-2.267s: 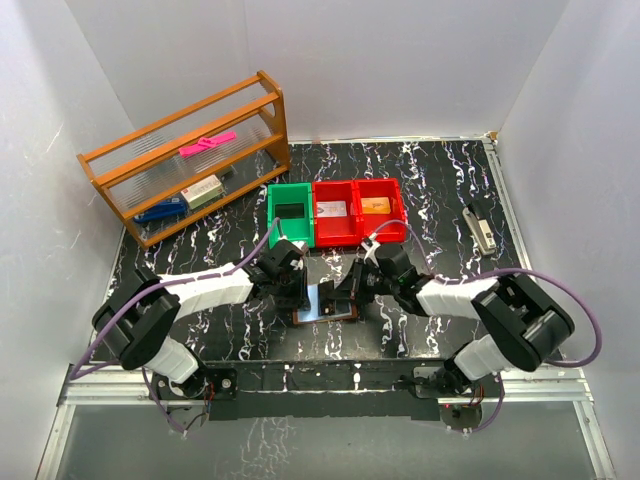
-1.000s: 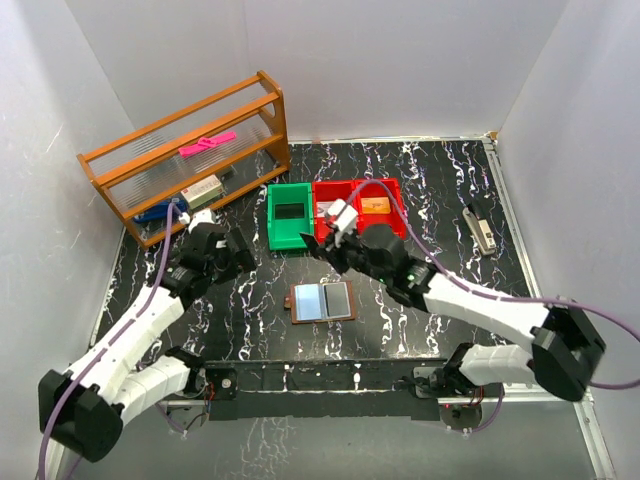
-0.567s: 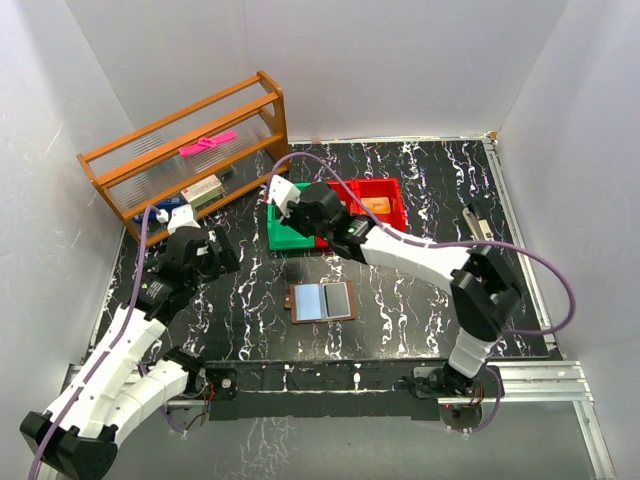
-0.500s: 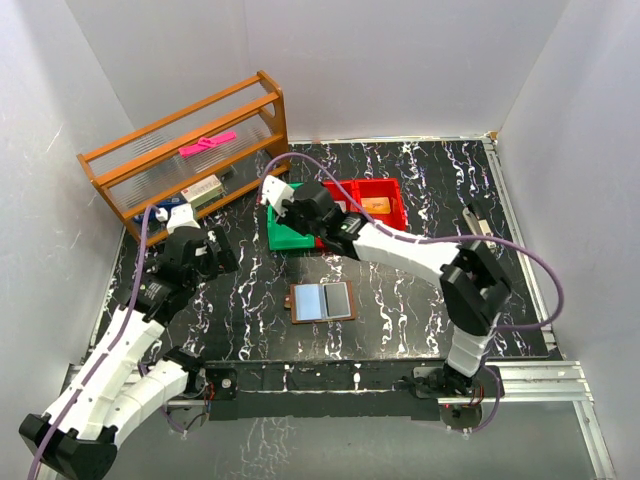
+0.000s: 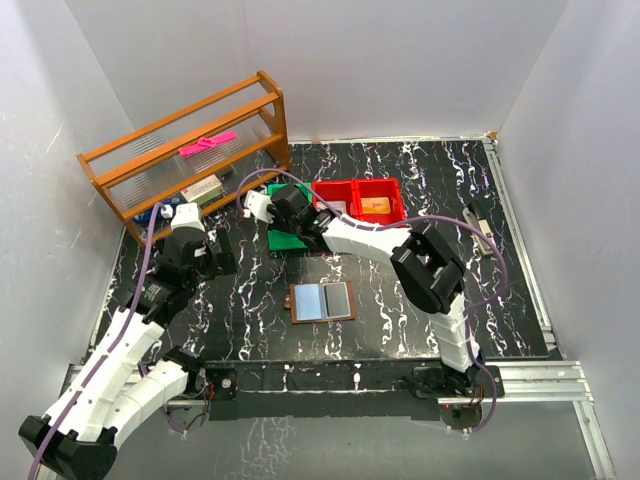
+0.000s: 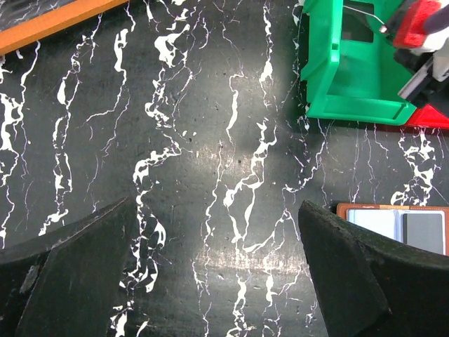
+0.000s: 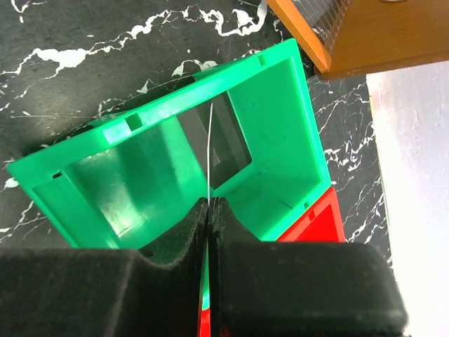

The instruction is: Take the credit cards out of the card holder

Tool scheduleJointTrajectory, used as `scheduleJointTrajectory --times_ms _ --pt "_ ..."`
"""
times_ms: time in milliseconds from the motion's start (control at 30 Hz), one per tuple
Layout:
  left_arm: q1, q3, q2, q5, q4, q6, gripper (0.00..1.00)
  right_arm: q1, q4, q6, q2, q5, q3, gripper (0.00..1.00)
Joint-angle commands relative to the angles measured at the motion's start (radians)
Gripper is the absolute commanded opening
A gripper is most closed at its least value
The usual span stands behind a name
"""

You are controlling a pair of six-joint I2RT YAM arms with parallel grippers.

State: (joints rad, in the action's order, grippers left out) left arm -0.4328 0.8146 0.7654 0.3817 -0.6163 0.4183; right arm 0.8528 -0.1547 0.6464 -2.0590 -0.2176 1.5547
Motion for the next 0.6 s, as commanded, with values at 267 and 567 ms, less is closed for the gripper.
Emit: scheduleJointTrajectory --times_ms 267,567 --pt "0.006 -0.017 -0.053 0.038 0.022 -0.024 0.99 -0.057 0.062 0.160 -0.096 0.036 0.147 0.00" --pt "0.006 -0.024 -0.073 0.025 0.036 -0.031 0.99 -0.065 0.063 0.225 -0.193 0.072 0.223 0.01"
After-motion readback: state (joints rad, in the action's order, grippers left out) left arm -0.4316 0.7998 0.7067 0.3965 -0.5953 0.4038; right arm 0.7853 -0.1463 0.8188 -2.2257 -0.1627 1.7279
